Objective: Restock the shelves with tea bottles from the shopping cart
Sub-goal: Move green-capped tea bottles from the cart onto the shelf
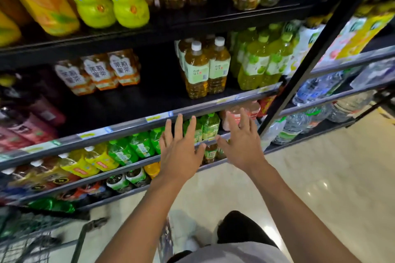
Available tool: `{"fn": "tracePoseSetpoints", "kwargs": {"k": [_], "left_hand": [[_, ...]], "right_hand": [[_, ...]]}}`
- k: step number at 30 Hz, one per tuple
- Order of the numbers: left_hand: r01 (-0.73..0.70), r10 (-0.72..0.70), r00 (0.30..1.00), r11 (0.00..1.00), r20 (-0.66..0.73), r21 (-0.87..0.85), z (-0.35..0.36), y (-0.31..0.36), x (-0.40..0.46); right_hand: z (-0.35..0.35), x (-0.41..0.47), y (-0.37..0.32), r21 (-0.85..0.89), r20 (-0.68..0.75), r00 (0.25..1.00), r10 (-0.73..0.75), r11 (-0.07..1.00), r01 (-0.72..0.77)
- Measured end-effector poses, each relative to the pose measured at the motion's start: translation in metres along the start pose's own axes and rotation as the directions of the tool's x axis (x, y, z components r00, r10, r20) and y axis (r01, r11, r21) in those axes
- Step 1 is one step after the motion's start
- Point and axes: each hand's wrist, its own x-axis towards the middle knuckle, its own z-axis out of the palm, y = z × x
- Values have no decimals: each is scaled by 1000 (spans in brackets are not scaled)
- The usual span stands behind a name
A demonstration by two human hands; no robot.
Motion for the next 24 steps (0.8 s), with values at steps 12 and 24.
{"fn": "tracePoseSetpoints", "kwargs": {"k": [12,24], "left_hand": [[90,-89,996,990,13,-110,-6,22,92],[149,-322,916,827,-240,-542,4,47,182]], "right_hand": [[-10,97,32,253,93,995,30,966,-53],[-15,204,50,602,-4,997,-81,796,67]]}}
